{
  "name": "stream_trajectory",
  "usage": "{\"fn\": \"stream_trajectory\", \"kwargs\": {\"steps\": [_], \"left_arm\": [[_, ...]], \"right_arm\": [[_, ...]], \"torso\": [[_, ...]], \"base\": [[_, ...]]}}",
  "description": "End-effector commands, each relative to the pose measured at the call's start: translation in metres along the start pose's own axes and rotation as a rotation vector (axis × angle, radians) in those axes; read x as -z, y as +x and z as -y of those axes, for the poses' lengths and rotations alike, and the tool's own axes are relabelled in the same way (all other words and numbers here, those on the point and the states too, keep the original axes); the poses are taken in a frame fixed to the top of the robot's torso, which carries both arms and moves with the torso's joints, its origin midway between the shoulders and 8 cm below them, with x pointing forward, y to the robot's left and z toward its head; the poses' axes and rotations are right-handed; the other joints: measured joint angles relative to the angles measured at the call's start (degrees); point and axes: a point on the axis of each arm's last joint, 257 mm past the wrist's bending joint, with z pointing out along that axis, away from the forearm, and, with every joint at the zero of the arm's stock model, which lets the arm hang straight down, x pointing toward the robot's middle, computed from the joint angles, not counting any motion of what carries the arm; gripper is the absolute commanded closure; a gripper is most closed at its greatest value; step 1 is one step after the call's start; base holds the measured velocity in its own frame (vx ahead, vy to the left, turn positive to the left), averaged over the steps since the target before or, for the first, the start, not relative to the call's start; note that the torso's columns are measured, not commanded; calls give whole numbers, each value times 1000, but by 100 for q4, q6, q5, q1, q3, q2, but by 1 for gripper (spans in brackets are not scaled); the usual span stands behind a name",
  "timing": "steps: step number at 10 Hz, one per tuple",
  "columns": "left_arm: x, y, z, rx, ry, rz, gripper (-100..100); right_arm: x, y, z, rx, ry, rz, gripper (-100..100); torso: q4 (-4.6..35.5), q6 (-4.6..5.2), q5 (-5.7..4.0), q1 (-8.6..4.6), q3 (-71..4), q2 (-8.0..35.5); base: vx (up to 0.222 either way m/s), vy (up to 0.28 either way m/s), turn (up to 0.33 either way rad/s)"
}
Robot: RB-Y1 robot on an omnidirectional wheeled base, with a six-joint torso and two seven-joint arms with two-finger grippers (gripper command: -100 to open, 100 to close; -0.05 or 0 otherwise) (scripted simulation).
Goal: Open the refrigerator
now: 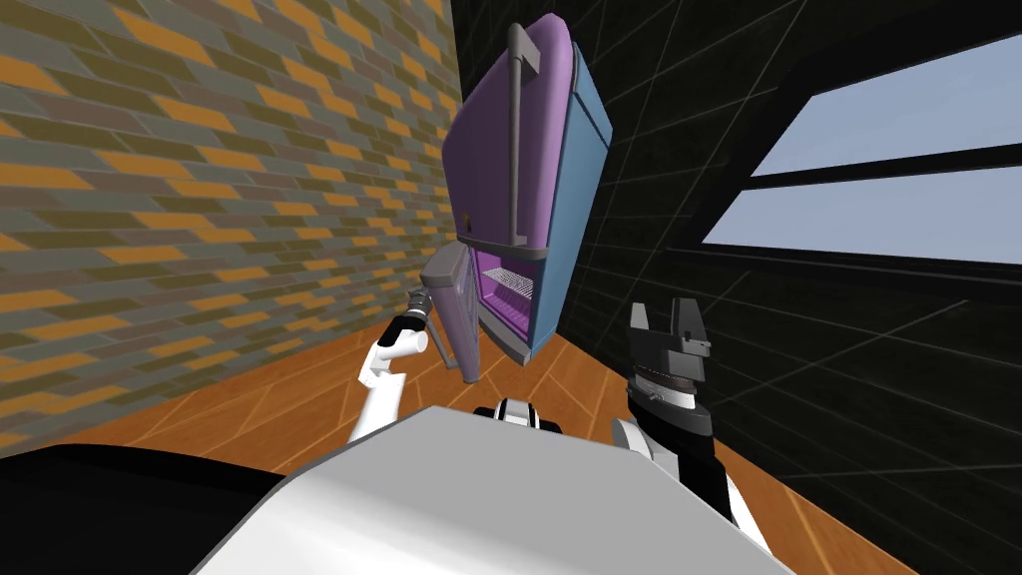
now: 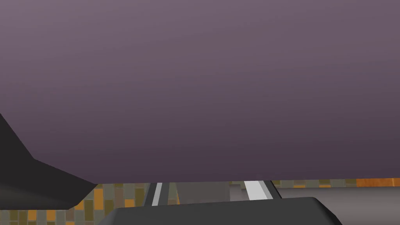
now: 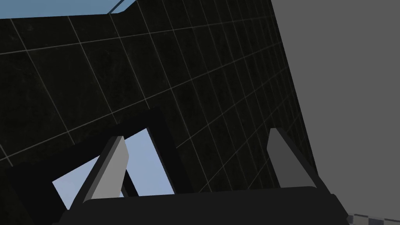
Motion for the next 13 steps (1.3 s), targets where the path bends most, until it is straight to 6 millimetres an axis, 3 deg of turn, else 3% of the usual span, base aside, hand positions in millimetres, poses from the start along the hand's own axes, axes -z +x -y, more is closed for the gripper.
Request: {"fn": "stream_trajectory", "kwargs": {"steps": [1, 6, 8, 10, 13], "left_arm": [[-3, 16, 5, 4, 14, -48, 100], [-4, 40, 5, 12, 15, -115, 100], [-4, 48, 4, 14, 14, -138, 100], [-3, 64, 2, 19, 10, -182, 100], [-2, 72, 0, 22, 7, -204, 100]], "right_arm": [[0, 0, 0, 0, 0, 0, 0], [0, 0, 0, 0, 0, 0, 0], [0, 0, 0, 0, 0, 0, 0], [0, 0, 0, 0, 0, 0, 0], [0, 0, 0, 0, 0, 0, 0]], "torso": [[1, 9, -2, 9, -3, -2], [-13, 20, -11, -48, -26, -43], [-8, 38, -9, -10, -33, -50], [-18, 7, 2, -40, -2, -11], [-16, -22, 19, 2, 20, 25]], "base": [[-92, 372, -122], [-107, 362, -72], [-122, 370, -102], [-119, 334, -118], [-114, 339, -80]]}}
